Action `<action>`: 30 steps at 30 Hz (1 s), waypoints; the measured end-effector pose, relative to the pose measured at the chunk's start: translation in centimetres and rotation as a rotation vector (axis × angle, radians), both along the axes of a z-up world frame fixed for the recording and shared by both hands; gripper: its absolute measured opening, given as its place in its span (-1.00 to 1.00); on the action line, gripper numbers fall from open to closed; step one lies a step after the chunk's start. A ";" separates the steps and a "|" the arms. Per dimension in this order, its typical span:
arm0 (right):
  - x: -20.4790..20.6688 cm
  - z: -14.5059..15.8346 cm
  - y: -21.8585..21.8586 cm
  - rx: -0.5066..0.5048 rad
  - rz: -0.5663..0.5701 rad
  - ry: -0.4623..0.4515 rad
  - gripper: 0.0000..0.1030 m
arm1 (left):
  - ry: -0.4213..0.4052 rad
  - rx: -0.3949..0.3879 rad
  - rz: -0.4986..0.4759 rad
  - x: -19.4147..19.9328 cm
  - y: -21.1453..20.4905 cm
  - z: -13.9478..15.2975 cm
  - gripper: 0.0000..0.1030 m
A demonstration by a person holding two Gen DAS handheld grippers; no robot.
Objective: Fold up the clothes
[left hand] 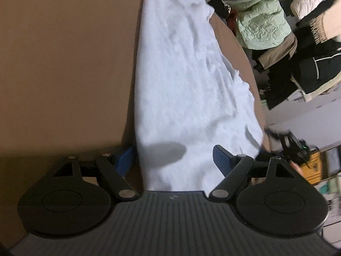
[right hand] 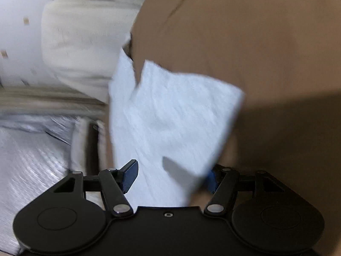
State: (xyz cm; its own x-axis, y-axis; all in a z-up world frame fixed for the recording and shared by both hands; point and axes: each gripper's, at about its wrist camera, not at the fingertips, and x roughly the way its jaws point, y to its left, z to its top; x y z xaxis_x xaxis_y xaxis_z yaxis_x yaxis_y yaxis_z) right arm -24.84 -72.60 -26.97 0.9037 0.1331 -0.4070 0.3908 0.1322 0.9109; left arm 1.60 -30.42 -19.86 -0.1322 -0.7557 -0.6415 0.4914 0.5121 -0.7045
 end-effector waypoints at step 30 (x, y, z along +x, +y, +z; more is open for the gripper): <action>2.6 3.2 2.4 -0.467 -0.016 0.148 -0.81 | -0.055 -0.067 -0.086 -3.4 0.0 2.1 -0.87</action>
State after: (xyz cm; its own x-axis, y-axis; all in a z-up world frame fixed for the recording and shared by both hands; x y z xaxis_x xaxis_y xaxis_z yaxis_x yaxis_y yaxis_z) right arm -22.28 -70.19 -23.74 0.8322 -0.1078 -0.5438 0.5169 0.5058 0.6907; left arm -1.79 -30.38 -17.78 -0.1644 -0.7845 -0.5980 0.5705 0.4189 -0.7064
